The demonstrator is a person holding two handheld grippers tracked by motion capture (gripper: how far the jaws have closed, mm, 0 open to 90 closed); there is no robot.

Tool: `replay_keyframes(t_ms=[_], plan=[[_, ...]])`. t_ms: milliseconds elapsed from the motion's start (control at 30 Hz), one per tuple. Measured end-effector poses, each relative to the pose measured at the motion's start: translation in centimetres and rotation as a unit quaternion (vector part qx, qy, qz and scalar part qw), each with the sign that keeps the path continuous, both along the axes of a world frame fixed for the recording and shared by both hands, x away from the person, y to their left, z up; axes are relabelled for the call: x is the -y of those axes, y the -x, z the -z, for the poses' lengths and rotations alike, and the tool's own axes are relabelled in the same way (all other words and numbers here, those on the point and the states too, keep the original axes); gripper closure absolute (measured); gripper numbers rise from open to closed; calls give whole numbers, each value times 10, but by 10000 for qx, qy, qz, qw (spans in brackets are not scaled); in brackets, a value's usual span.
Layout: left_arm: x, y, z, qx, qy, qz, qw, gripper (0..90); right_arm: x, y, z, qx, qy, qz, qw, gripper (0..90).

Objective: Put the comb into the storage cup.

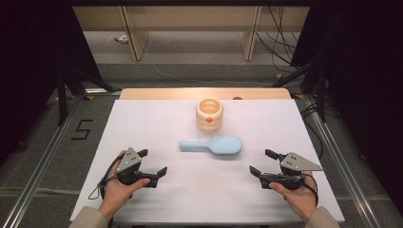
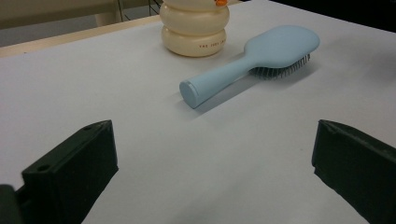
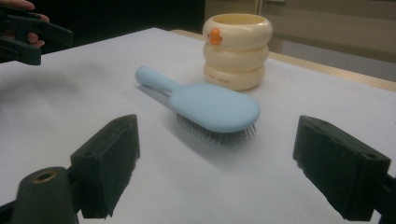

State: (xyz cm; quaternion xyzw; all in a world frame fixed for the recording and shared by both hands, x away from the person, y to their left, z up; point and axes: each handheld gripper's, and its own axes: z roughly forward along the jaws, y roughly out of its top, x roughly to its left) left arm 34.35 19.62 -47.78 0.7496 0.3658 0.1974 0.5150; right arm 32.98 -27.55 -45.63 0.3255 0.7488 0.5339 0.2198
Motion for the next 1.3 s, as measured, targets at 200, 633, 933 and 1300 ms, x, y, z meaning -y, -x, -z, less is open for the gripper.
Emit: replay_keyframes(t_ms=[200, 633, 933, 1300], plan=[[1, 0, 0, 9, 5, 7, 10000, 0, -1, 0, 0, 22, 9, 32, 10000, 152], [2, 0, 1, 5, -18, 22, 10000, 0, -33, -12, -15, 333, 75, -69, 9994, 376], [3, -1, 2, -12, 1, 58, 10000, 0, -86, -42, -35, 307, 450, -160, 9984, 871], [3, -2, 2, -8, 23, 46, 10000, 0, -165, -86, -42, -209, 862, -350, 9954, 900]])
